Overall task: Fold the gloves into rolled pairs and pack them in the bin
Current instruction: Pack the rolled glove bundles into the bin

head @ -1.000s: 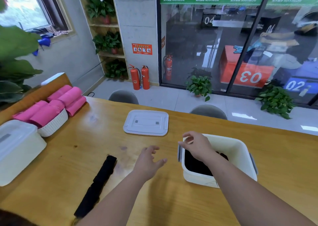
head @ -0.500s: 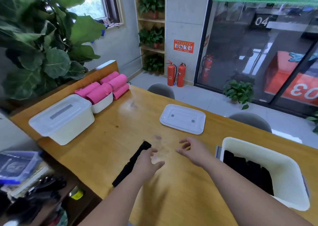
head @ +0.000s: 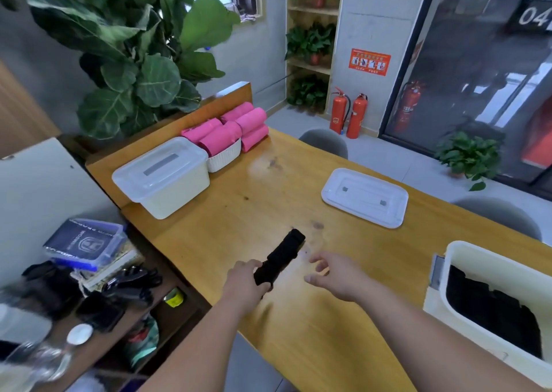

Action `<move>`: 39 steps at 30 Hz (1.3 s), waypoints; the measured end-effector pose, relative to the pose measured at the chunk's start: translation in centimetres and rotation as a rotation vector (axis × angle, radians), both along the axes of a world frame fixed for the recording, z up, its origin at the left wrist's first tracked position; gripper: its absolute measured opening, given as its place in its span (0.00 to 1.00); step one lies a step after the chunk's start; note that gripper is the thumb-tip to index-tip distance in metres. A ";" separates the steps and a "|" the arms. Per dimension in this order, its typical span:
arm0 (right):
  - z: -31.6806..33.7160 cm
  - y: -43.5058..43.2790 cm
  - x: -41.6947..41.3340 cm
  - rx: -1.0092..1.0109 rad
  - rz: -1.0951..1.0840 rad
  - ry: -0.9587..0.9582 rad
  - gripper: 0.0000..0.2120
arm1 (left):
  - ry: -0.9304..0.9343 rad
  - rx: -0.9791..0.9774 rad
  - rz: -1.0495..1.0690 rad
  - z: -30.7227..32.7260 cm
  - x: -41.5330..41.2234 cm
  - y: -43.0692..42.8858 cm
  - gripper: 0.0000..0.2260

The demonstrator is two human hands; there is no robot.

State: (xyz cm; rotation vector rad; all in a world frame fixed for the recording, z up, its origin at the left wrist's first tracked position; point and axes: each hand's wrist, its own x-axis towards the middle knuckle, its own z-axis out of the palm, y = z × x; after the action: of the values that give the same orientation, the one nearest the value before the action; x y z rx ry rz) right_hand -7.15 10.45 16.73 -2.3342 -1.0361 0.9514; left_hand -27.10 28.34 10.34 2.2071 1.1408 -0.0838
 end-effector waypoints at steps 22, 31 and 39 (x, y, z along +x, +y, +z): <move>-1.9 -3.3 -0.3 -0.148 0.027 0.007 0.23 | 0.118 -0.062 0.015 -2.3 2.4 -3.4 0.17; -0.2 -4.5 1.2 -0.119 -0.026 0.011 0.24 | -0.116 -0.225 0.047 0.3 4.8 -5.2 0.15; 1.4 -6.8 3.2 -0.023 -0.146 0.014 0.23 | -0.369 -0.458 0.092 5.2 8.9 -8.2 0.15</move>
State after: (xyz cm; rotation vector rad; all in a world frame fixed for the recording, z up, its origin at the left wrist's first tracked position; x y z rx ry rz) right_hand -3.98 3.69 18.18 -2.3814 -0.8404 0.9258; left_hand -18.16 20.12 15.50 1.6781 0.9068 0.0907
